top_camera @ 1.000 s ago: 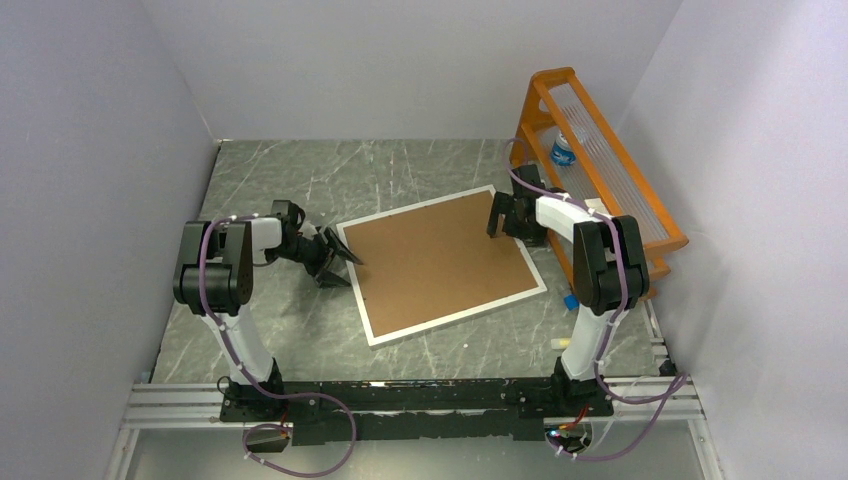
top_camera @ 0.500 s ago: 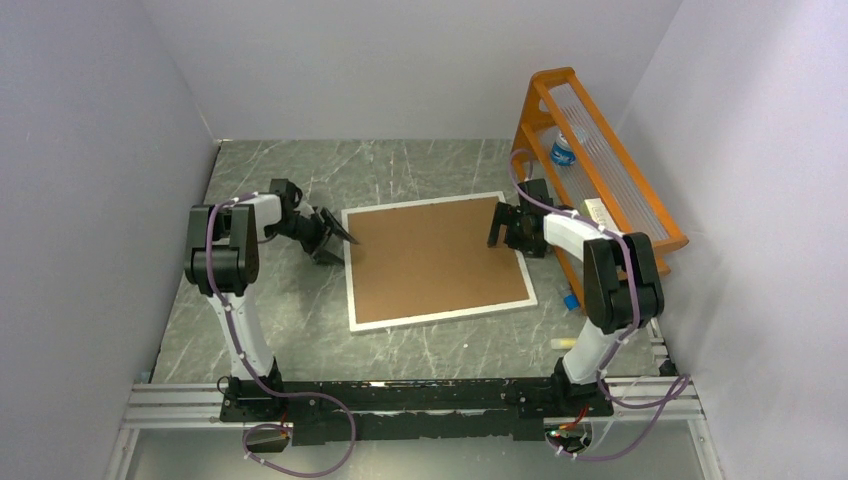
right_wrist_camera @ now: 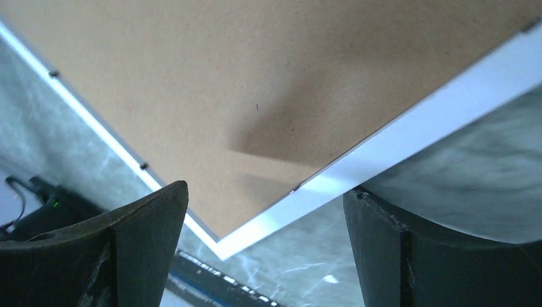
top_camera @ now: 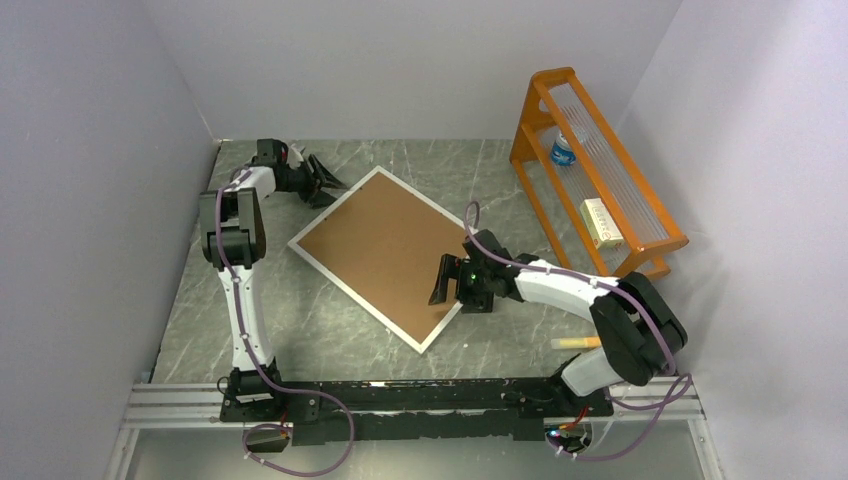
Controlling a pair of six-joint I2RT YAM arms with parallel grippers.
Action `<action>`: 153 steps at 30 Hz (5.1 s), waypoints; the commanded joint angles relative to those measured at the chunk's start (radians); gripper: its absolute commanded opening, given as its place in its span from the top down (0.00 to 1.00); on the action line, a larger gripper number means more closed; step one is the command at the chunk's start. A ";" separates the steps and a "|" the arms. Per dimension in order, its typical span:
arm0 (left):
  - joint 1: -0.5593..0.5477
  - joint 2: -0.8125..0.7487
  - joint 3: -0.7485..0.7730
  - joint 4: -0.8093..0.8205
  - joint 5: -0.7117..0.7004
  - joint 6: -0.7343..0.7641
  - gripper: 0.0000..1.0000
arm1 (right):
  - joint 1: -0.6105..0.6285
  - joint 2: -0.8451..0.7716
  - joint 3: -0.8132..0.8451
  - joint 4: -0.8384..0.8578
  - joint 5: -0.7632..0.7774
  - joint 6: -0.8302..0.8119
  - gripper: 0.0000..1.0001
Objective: Put the photo into the frame
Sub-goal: Adjust the photo frame at the center of the board, then install the photo frame at the center of the board.
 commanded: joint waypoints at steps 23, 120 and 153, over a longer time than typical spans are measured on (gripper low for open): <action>0.179 -0.627 -0.596 -0.202 -0.292 0.070 0.29 | 0.152 0.574 0.842 0.133 -0.410 -0.092 0.59; 0.150 -0.423 -0.716 -0.260 -0.314 0.076 0.82 | 0.137 1.172 1.270 -0.155 -0.252 -0.161 0.95; 0.149 -0.279 -0.479 -0.241 -0.207 0.090 0.75 | 0.106 0.812 1.074 -0.149 -0.547 -0.187 0.65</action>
